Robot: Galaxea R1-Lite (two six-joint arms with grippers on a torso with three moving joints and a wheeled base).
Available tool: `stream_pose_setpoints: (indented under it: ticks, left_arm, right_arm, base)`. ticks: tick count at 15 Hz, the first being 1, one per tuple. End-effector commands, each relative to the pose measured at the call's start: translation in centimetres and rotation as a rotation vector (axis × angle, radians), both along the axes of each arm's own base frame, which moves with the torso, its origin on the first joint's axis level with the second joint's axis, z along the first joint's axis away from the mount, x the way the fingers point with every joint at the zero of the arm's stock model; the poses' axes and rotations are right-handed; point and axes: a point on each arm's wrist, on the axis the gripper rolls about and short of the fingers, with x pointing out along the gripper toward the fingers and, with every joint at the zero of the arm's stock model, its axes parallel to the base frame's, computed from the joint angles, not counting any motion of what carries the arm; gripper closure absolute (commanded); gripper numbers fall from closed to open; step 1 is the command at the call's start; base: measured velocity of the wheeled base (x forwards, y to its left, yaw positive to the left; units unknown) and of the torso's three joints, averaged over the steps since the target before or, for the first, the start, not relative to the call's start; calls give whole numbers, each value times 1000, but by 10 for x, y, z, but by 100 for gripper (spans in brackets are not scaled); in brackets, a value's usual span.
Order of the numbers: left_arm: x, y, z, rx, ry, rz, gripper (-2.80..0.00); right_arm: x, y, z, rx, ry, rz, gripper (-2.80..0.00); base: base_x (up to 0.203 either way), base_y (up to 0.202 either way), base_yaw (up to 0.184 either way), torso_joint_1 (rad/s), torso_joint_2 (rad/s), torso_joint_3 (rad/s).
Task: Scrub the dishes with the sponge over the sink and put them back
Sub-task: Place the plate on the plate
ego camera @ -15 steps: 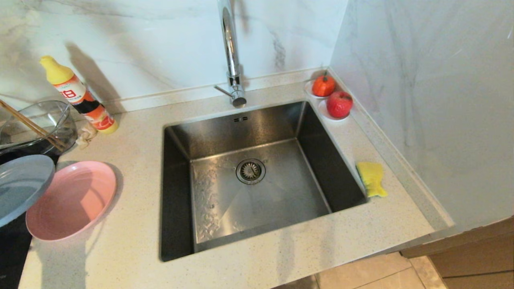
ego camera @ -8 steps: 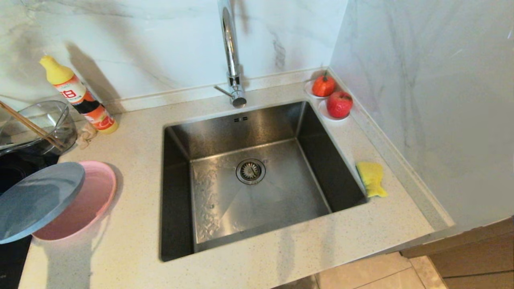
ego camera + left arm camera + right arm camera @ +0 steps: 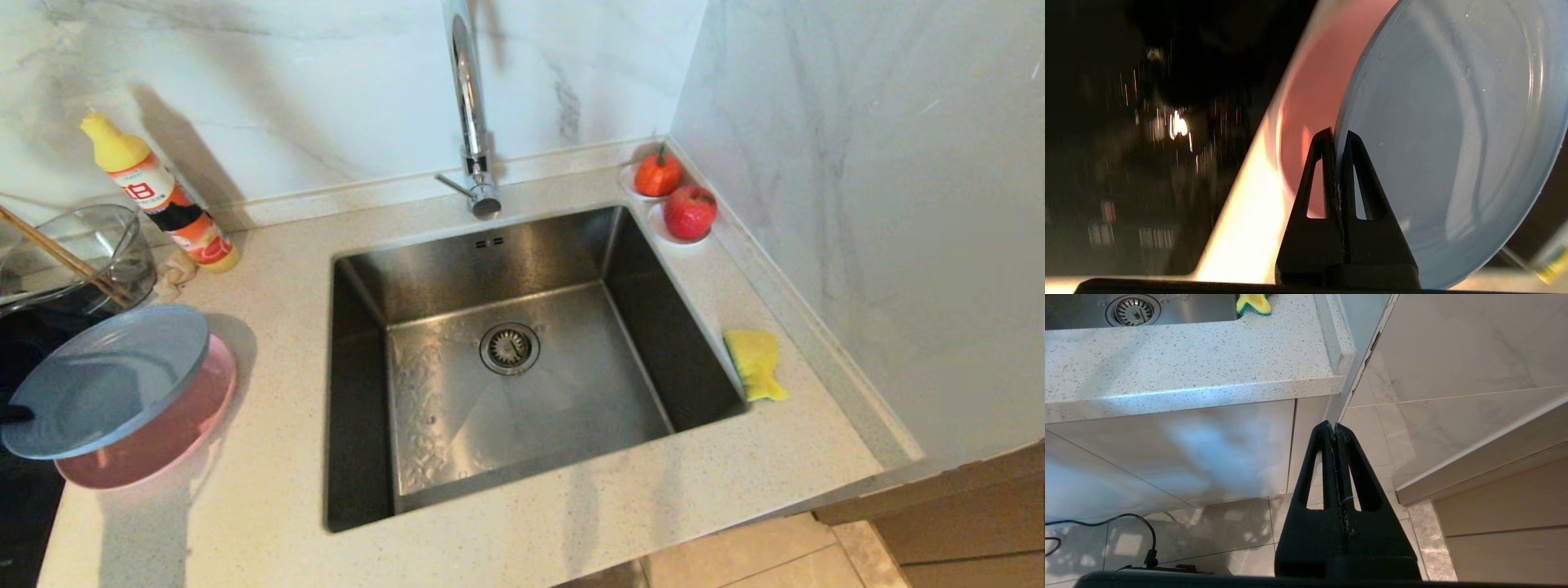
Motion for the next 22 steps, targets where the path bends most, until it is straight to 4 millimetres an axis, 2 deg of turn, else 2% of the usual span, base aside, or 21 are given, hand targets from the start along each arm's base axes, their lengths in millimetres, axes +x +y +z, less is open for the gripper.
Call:
stream_pose_setpoints:
  ticks: [1,4,10,15,20,22]
  left_arm:
    - [11,5,-8,15,-18,-14,0]
    - [21,10,-12,53,-51,-29,0]
    - [34,4,-28,81,-79,-72,0]
    - [41,2,-25,124,-114,-88,0]
    - [42,3,-19,158,-118,-78,0]
    - [40,2,-23,157,-105,-78,0]
  right_arm:
    - [0,0,0,-1,0,1,0]
    - [0,0,0,-1,0,1,0]
    - [0,0,0,-2,1,1,0]
    - [0,0,0,-1,0,1,0]
    - [0,0,0,-2,0,1,0]
    - [0,0,0,-2,0,1,0]
  base:
    - [0,0,0,0,0,0]
    - [0,0,0,0,0,0]
    - [0,0,0,0,0,0]
    - [0,0,0,0,0,0]
    - [0,0,0,0,0,0]
    - [0,0,0,0,0,0]
